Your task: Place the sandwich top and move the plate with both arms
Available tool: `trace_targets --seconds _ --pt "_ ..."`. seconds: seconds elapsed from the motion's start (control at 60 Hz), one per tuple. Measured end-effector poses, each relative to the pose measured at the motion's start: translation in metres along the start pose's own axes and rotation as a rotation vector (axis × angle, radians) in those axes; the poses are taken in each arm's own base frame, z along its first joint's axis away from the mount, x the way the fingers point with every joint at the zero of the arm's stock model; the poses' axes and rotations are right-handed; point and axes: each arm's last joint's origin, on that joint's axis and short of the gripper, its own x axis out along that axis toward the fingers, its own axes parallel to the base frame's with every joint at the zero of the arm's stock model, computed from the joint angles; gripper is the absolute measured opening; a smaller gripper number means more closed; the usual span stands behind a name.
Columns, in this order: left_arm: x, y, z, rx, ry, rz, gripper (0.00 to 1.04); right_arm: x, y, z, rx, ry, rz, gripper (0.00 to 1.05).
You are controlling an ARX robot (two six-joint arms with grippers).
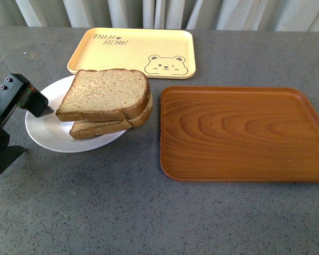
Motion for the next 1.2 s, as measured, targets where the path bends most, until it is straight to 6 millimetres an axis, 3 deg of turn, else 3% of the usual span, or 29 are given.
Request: trace_targets --seconds 0.416,0.983,1.199 --pt "0.014 -0.011 -0.006 -0.045 0.010 -0.014 0.93 0.000 0.000 0.000 0.000 0.000 0.000 0.96" --pt "0.025 -0.006 -0.016 -0.143 0.062 -0.009 0.07 0.000 0.000 0.000 0.000 0.000 0.000 0.96" --pt "0.024 -0.012 -0.013 -0.182 0.062 -0.064 0.03 0.000 0.000 0.000 0.000 0.000 0.000 0.96"
